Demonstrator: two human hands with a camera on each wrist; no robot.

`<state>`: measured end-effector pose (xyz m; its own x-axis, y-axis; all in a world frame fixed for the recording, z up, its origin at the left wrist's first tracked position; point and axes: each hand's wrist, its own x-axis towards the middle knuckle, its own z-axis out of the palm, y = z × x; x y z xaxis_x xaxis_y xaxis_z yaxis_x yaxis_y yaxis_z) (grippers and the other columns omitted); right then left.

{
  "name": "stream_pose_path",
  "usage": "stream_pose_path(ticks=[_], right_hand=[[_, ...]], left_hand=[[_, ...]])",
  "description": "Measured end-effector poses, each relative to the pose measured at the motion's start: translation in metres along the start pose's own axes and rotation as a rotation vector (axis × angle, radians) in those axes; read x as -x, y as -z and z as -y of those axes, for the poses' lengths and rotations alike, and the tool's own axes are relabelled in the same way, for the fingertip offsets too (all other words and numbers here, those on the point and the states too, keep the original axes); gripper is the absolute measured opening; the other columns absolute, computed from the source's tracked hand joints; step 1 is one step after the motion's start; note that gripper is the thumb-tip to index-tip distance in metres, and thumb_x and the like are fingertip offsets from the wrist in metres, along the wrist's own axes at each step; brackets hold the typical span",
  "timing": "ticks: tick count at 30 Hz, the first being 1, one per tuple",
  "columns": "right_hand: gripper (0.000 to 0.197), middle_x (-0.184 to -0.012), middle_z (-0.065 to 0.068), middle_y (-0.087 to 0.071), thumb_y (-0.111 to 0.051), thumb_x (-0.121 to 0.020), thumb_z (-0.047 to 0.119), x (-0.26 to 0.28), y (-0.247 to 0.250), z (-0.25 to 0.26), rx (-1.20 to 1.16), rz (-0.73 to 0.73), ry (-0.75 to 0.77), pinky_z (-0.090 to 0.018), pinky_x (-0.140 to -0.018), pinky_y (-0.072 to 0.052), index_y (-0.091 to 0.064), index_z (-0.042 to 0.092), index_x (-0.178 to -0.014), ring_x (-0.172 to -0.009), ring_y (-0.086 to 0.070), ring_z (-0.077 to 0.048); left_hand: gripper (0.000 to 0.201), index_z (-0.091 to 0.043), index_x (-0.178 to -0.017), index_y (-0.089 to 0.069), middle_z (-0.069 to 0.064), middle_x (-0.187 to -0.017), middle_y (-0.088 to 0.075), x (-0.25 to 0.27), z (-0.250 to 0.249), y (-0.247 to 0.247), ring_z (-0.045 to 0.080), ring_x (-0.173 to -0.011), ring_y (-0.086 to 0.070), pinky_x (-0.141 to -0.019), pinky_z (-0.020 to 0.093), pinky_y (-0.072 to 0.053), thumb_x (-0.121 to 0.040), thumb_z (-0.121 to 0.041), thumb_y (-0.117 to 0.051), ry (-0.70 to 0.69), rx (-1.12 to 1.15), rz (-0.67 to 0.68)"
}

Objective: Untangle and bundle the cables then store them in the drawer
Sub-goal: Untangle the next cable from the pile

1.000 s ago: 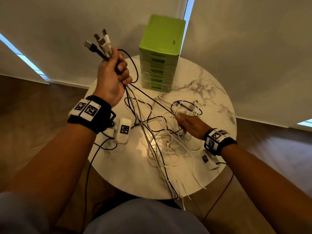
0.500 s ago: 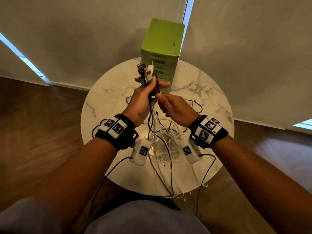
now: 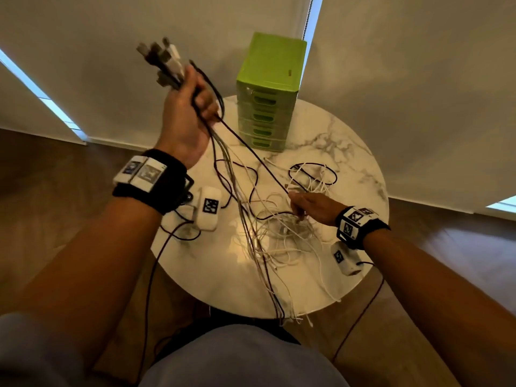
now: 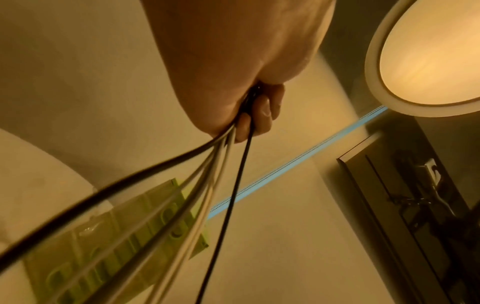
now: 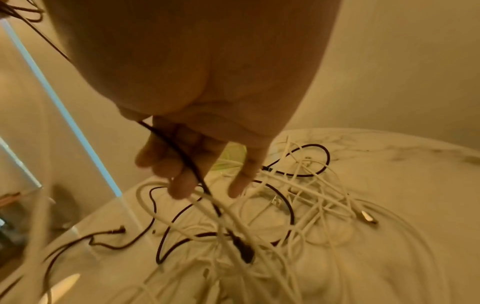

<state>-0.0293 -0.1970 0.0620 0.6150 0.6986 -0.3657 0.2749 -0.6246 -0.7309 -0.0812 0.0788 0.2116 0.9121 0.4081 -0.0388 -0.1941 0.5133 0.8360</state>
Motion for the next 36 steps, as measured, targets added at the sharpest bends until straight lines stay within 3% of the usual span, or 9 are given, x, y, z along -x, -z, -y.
stream_pose_path(ticks=[7, 10, 12, 17, 23, 26, 28, 31, 36], right_hand=[[0.044, -0.061, 0.006, -0.058, -0.035, -0.106, 0.045, -0.012, 0.028, 0.038, -0.1, -0.393, 0.073, -0.036, -0.068, -0.049, -0.051, 0.019, -0.075, -0.056, -0.058, -0.013], [0.042, -0.061, 0.005, -0.056, -0.034, -0.106, 0.046, -0.005, 0.04, 0.065, -0.191, -0.365, 0.159, -0.036, -0.065, -0.05, -0.053, 0.018, -0.082, -0.055, -0.059, -0.015], [0.042, -0.06, -0.002, -0.062, -0.032, -0.106, 0.047, 0.003, 0.043, 0.071, -0.113, -0.272, 0.108, -0.038, -0.067, -0.052, -0.056, 0.017, -0.088, -0.058, -0.068, -0.017], [0.033, -0.066, -0.009, -0.072, -0.035, -0.107, 0.04, 0.033, 0.036, 0.053, 0.049, -0.154, -0.083, -0.03, -0.068, -0.048, -0.057, 0.017, -0.099, -0.066, -0.07, -0.017], [0.024, -0.068, -0.002, -0.068, -0.037, -0.107, 0.037, 0.076, 0.038, 0.014, -0.01, -0.502, -0.102, -0.026, -0.065, -0.05, -0.056, 0.023, -0.102, -0.065, -0.068, -0.012], [0.019, -0.068, -0.003, -0.067, -0.036, -0.106, 0.039, 0.106, 0.028, -0.019, 0.035, -0.477, -0.231, -0.022, -0.058, -0.049, -0.051, 0.028, -0.11, -0.061, -0.066, -0.012], [0.02, -0.068, -0.003, -0.064, -0.038, -0.106, 0.04, 0.129, 0.014, -0.047, 0.031, -0.421, -0.341, -0.031, -0.06, -0.051, -0.053, 0.027, -0.109, -0.061, -0.062, -0.014], [0.019, -0.076, -0.001, -0.063, -0.043, -0.104, 0.036, 0.163, -0.013, -0.092, -0.054, -0.314, -0.516, -0.035, -0.075, -0.048, -0.058, 0.023, -0.106, -0.073, -0.06, -0.017], [0.031, -0.133, -0.011, -0.056, -0.059, -0.098, 0.024, 0.205, -0.056, -0.115, -0.116, -0.43, -0.714, -0.032, -0.095, -0.04, -0.056, 0.02, -0.128, -0.127, -0.051, -0.032]], left_hand=[[0.032, -0.021, -0.08, -0.047, -0.01, -0.061, -0.042, 0.014, 0.036, 0.006, 0.008, -0.055, -0.033, -0.055, 0.027, -0.02, -0.109, -0.034, -0.04, -0.036, -0.48, 0.105], [0.033, -0.002, -0.113, -0.057, -0.007, -0.07, -0.044, 0.024, 0.069, 0.011, 0.004, -0.059, -0.039, -0.057, 0.019, -0.035, -0.109, -0.031, -0.042, 0.046, -0.626, 0.143], [0.032, -0.007, -0.12, -0.059, -0.007, -0.075, -0.05, 0.029, 0.085, 0.008, 0.003, -0.063, -0.044, -0.064, 0.023, -0.038, -0.107, -0.032, -0.047, 0.078, -0.662, 0.158], [0.025, -0.017, -0.083, -0.053, -0.005, -0.064, -0.043, 0.038, 0.094, -0.018, 0.008, -0.055, -0.036, -0.055, 0.024, -0.027, -0.107, -0.02, -0.045, 0.16, -0.558, 0.219], [0.025, -0.017, -0.083, -0.057, -0.006, -0.067, -0.055, 0.039, 0.106, -0.057, 0.009, -0.055, -0.046, -0.049, 0.02, -0.031, -0.106, -0.017, -0.046, 0.213, -0.37, 0.283], [0.024, -0.013, -0.086, -0.058, -0.005, -0.068, -0.056, 0.044, 0.118, -0.079, 0.009, -0.058, -0.052, -0.045, 0.018, -0.028, -0.106, -0.015, -0.046, 0.296, -0.198, 0.335], [0.024, -0.011, -0.087, -0.058, -0.004, -0.068, -0.056, 0.047, 0.127, -0.09, 0.01, -0.06, -0.054, -0.044, 0.018, -0.027, -0.106, -0.015, -0.044, 0.366, -0.13, 0.374], [0.024, -0.01, -0.089, -0.058, -0.002, -0.069, -0.058, 0.056, 0.145, -0.098, 0.011, -0.063, -0.057, -0.044, 0.018, -0.029, -0.107, -0.016, -0.043, 0.451, -0.16, 0.432], [0.025, -0.014, -0.09, -0.06, -0.003, -0.077, -0.064, 0.082, 0.197, -0.093, 0.013, -0.077, -0.065, -0.047, 0.018, -0.032, -0.107, -0.018, -0.042, 0.545, -0.414, 0.518]])
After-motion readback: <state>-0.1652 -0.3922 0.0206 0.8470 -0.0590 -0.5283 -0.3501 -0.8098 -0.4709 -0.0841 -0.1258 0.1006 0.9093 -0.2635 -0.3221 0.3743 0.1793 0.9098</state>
